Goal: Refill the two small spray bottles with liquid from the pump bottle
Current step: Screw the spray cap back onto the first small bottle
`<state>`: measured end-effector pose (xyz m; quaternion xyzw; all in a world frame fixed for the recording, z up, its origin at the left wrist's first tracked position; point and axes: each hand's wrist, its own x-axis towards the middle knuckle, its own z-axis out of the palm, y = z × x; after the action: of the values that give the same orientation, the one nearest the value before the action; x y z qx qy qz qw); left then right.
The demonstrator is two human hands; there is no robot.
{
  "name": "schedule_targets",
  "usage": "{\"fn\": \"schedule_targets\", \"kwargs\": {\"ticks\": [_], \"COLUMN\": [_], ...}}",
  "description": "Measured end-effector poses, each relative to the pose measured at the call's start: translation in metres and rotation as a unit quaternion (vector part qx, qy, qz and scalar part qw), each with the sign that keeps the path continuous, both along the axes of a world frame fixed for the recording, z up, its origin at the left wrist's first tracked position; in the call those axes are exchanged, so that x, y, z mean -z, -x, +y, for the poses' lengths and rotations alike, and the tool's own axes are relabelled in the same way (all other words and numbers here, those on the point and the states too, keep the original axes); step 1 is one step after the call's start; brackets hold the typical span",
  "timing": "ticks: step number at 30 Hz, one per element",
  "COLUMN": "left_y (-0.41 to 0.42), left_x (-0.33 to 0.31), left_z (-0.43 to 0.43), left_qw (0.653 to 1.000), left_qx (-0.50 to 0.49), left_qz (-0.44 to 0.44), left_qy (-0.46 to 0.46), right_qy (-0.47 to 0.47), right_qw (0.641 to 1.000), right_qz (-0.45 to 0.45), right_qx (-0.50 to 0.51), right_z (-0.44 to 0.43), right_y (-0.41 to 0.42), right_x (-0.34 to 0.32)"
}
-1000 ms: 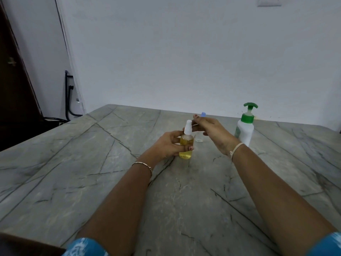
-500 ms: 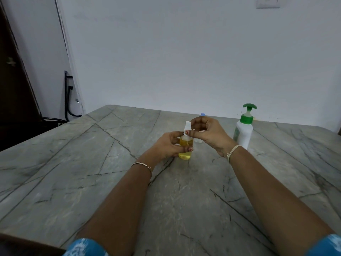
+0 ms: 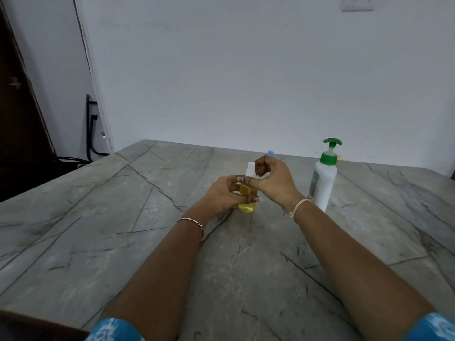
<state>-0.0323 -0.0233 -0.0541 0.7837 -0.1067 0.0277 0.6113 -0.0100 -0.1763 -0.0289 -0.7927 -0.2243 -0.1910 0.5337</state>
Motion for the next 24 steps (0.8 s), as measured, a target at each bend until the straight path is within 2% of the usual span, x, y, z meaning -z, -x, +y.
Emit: {"fn": "schedule_targets", "kwargs": {"ticks": [3,5,8,10,12,15,19,24], "left_y": [0.000,0.000,0.001,0.001,0.000,0.000,0.001,-0.001], "left_x": [0.001,0.001,0.001,0.000,0.001,0.001,0.000,0.001], "left_z": [0.000,-0.001,-0.001,0.000,0.000,0.000,-0.001,0.001], "left_qw": [1.000,1.000,1.000,1.000,1.000,1.000,1.000,1.000], "left_qx": [-0.008,-0.003,0.006,0.008,0.006,0.004,0.005,0.009], "left_qz": [-0.005,0.000,0.004,0.002,-0.001,-0.004,-0.012,-0.006], "left_qy": [-0.003,-0.003,0.001,0.001,-0.001,0.000,-0.011,-0.008], "right_qy": [0.012,0.017,0.009,-0.004,-0.012,-0.039,-0.050,-0.018], "right_qw": [1.000,0.998,0.977,0.968,0.973,0.989,0.995,0.980], "right_qz": [-0.018,0.031,0.112,0.133,0.126,0.082,0.028,0.124], "right_qx": [0.010,-0.052,-0.180,-0.213,-0.194,-0.114,-0.078,-0.151], "right_z": [0.005,0.001,-0.013,-0.019,-0.022,-0.020,-0.015,-0.020], "right_y": [0.005,0.005,0.005,0.005,0.003,0.000,0.001,0.000], "right_x": [0.003,0.002,0.001,0.000,0.000,0.003,0.003,0.004]}}
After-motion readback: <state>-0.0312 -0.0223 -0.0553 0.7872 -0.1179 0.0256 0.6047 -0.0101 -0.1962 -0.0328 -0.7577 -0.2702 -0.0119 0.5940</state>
